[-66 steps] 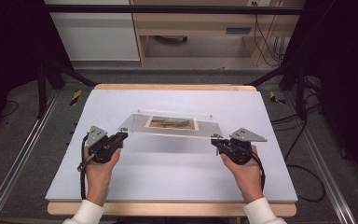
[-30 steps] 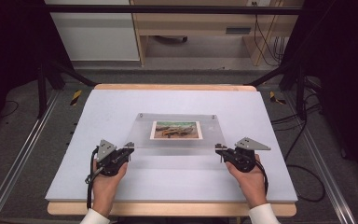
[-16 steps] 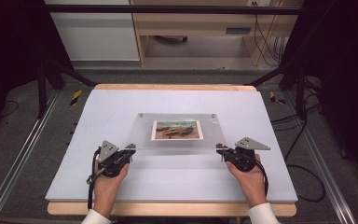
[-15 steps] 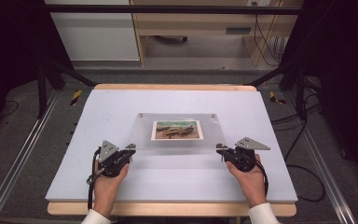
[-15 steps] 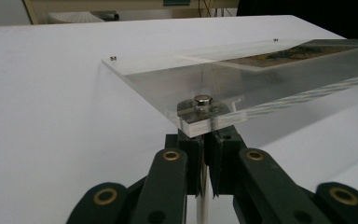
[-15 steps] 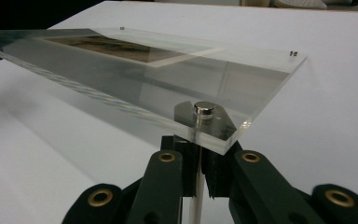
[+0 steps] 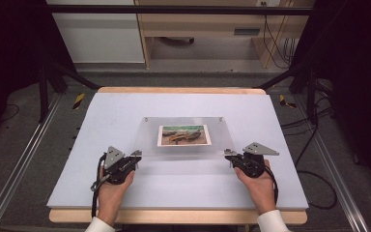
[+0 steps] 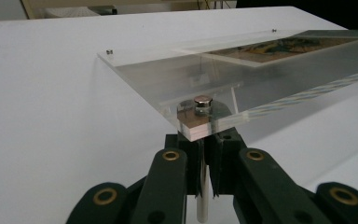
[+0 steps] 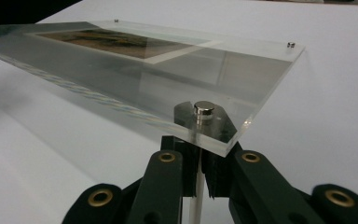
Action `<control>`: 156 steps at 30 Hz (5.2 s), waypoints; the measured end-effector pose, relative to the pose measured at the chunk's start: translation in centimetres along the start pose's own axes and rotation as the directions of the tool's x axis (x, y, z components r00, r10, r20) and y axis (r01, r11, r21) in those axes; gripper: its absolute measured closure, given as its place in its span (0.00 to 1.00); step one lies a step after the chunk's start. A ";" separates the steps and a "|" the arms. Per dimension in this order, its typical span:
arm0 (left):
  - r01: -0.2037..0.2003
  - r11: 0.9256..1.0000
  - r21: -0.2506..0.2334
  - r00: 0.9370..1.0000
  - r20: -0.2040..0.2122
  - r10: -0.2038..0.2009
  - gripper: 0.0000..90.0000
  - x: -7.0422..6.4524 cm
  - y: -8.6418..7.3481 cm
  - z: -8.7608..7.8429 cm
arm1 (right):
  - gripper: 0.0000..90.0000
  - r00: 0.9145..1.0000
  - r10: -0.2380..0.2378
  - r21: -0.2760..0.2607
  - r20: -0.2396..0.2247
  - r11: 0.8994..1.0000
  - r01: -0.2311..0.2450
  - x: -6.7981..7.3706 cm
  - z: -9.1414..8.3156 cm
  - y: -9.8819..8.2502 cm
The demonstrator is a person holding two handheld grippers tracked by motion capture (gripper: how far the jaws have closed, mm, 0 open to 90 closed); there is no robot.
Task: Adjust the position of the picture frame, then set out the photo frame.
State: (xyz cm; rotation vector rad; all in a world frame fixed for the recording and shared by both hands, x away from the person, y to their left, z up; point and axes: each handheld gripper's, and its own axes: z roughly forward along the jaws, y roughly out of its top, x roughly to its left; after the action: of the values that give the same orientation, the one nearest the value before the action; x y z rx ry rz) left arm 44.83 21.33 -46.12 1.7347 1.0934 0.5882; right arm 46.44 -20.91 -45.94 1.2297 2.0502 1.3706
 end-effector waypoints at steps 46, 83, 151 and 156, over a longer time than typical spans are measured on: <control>0.000 0.997 0.072 1.000 0.010 0.000 0.93 0.3 -0.7 0.5 | 0.94 1.000 -0.014 0.071 0.007 0.997 0.013 0.2 0.6 -0.9; -0.011 0.994 0.107 1.000 0.004 0.010 0.93 0.2 -1.2 0.9 | 0.94 1.000 -0.019 0.109 0.011 0.994 0.017 0.2 1.0 -1.4; -0.030 0.993 0.118 0.991 0.131 0.014 0.07 1.4 4.5 -0.8 | 0.17 0.995 -0.056 0.040 0.087 0.998 0.052 2.9 -2.9 2.7; -0.046 0.991 0.123 0.991 0.131 0.030 0.09 1.3 5.9 0.9 | 0.20 0.997 -0.044 0.081 0.064 0.996 0.039 2.5 -1.4 3.8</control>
State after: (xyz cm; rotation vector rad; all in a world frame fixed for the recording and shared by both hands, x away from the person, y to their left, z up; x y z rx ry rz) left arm 48.53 21.25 -41.28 1.8796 1.0272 0.4320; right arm 45.78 -19.06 -41.56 1.2405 2.0915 1.2239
